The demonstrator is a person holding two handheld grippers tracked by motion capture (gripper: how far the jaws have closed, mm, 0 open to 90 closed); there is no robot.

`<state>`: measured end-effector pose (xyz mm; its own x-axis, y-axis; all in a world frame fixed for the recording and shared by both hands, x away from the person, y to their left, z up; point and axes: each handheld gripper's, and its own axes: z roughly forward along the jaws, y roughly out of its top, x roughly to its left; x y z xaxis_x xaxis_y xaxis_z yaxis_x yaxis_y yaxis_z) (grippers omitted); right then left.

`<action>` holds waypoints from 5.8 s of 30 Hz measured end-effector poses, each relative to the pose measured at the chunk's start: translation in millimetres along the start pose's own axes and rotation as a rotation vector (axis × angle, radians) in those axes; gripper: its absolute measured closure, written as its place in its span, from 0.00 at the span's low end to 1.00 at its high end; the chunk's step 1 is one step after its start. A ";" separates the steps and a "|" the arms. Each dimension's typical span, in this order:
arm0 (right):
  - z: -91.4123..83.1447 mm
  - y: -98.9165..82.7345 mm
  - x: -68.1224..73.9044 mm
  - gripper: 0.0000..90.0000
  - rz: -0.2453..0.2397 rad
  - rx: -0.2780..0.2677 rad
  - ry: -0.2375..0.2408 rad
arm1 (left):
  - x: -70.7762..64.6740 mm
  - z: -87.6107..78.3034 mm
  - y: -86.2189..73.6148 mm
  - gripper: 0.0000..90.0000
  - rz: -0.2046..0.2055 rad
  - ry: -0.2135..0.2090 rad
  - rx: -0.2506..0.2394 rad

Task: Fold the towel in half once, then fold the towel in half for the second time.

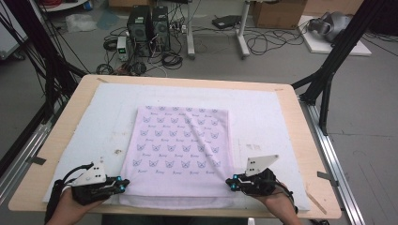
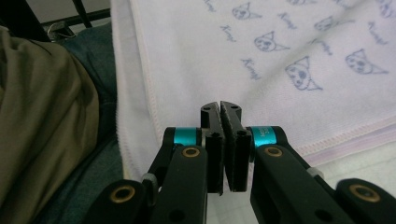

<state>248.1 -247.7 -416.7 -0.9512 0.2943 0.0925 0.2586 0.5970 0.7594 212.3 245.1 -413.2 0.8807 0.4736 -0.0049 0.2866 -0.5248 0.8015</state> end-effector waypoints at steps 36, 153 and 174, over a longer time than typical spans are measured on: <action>17.2 6.1 -34.0 0.56 0.088 -0.034 -0.062 | 40.3 23.2 2.1 0.62 -0.086 0.046 -0.032; 28.4 69.2 -203.0 0.46 0.209 0.003 -0.292 | 214.0 90.1 64.7 0.57 -0.294 0.221 -0.013; 58.8 49.2 -220.6 0.95 0.309 0.021 -0.244 | 222.0 110.1 52.8 0.95 -0.356 0.242 0.033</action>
<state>480.6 -239.4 -437.6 -0.7606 0.6300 0.1567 0.5323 0.4671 0.7060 464.5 244.6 -437.8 0.6120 0.7795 -0.1338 0.5721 -0.3195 0.7554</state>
